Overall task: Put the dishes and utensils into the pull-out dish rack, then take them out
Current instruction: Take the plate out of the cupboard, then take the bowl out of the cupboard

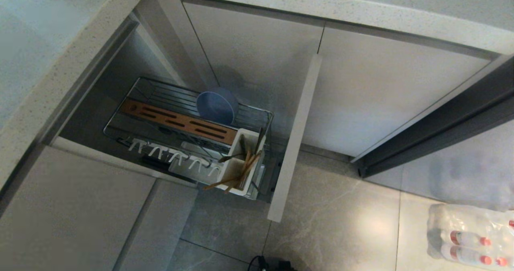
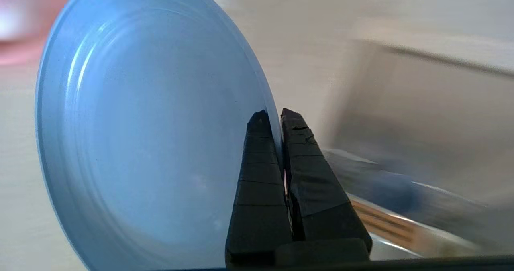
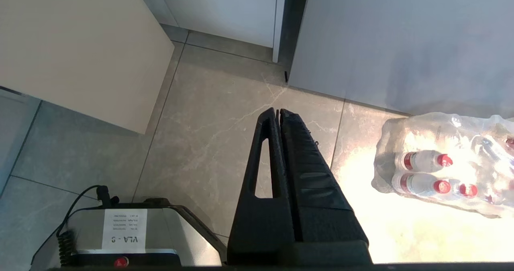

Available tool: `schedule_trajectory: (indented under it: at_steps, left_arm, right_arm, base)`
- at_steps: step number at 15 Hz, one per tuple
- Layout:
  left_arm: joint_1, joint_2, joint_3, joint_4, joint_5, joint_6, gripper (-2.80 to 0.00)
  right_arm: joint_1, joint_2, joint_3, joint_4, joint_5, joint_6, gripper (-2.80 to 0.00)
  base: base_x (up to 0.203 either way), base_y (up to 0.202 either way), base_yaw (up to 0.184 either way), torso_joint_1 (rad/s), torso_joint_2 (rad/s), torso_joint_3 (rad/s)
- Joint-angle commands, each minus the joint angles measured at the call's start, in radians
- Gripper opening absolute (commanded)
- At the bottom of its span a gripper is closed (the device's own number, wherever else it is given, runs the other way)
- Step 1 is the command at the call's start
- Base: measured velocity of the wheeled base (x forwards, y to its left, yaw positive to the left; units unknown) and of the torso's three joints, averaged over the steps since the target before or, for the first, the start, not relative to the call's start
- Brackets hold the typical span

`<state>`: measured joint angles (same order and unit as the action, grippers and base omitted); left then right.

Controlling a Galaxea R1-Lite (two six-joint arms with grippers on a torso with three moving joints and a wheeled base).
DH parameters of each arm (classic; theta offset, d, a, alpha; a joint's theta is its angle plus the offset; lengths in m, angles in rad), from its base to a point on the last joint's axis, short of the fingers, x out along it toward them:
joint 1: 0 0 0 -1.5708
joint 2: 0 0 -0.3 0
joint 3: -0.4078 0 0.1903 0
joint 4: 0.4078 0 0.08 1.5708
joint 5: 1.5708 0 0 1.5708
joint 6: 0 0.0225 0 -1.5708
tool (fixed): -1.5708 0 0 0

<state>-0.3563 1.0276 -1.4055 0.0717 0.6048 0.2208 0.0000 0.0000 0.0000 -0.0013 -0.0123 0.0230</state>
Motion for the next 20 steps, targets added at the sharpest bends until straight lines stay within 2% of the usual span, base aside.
schedule_trajectory:
  at_steps: [1, 4, 6, 7, 9, 10, 12, 13, 20]
  left_arm:
    - [0.131, 0.032, -0.017, 0.001, -0.001, 0.008, -2.80]
    - [0.338, 0.070, -0.020, 0.009, -0.030, 0.006, -2.80]
    - [0.421, 0.124, 0.012, 0.021, -0.044, -0.032, -2.80]
    - [0.448, 0.148, 0.023, 0.046, -0.078, -0.061, -2.80]
    - [0.484, 0.188, -0.007, 0.130, -0.154, -0.078, -2.80]
    - [0.507, 0.211, -0.013, 0.153, -0.170, -0.080, -2.80]
    - [0.561, 0.248, -0.023, 0.170, -0.223, -0.084, -2.80]
    - [0.562, 0.250, -0.023, 0.181, -0.247, -0.086, -2.80]
    - [0.560, 0.258, -0.023, 0.211, -0.278, -0.086, -2.80]
  right_arm:
    - [0.000, 0.002, 0.000, 0.000, 0.000, 0.000, -2.80]
    - [0.000, 0.002, 0.000, 0.000, 0.000, 0.000, -2.80]
    - [0.000, 0.001, 0.000, 0.000, 0.000, 0.000, -2.80]
    - [0.000, 0.002, 0.000, 0.000, 0.000, 0.000, -2.80]
    - [0.000, 0.000, 0.000, 0.000, 0.000, 0.000, -2.80]
    - [0.000, 0.000, 0.000, 0.000, 0.000, 0.000, -2.80]
    - [0.000, 0.002, 0.000, 0.000, 0.000, 0.000, -2.80]
    - [0.000, 0.002, 0.000, 0.000, 0.000, 0.000, -2.80]
    - [0.000, 0.000, 0.000, 0.000, 0.000, 0.000, -2.80]
  base:
    - [0.000, 0.000, 0.000, 0.000, 0.00, 0.000]
    - [0.000, 0.000, 0.000, 0.000, 0.00, 0.000]
    - [0.000, 0.000, 0.000, 0.000, 0.00, 0.000]
    - [0.000, 0.000, 0.000, 0.000, 0.00, 0.000]
    - [0.000, 0.000, 0.000, 0.000, 0.00, 0.000]
    - [0.000, 0.000, 0.000, 0.000, 0.00, 0.000]
    - [0.000, 0.000, 0.000, 0.000, 0.00, 0.000]
    - [0.000, 0.000, 0.000, 0.000, 0.00, 0.000]
    - [0.000, 0.000, 0.000, 0.000, 0.00, 0.000]
